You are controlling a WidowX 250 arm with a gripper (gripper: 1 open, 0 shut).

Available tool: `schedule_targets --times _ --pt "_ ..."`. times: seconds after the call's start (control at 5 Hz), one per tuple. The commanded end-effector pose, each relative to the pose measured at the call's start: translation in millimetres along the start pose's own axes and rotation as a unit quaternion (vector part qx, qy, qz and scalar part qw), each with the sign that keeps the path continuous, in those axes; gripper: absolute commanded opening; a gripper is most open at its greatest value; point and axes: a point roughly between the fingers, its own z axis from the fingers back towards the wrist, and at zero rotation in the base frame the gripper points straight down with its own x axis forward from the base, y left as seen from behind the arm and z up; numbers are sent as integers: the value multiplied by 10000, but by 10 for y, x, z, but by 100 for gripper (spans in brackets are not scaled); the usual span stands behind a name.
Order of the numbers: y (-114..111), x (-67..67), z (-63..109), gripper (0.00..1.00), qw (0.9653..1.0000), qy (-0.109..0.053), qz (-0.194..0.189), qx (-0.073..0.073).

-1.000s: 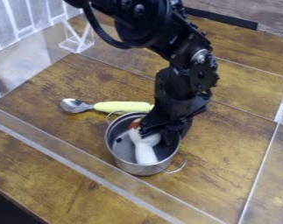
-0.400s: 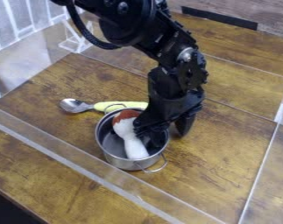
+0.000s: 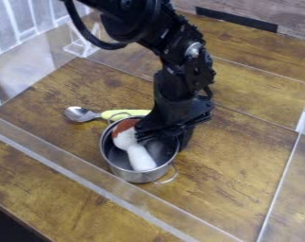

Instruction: Put the mushroom in the silver pot

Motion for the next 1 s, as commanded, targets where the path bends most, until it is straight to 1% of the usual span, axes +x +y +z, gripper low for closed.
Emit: schedule_targets --times 0.0,0.4,0.6,0.8 --pt "-11 100 366 100 9993 -163 2 -328" --pt "-209 221 725 100 9985 -104 -169 -506" --pt "-206 233 695 100 9987 -101 -131 -484" --pt "-193 243 655 100 9990 -107 -101 -430"
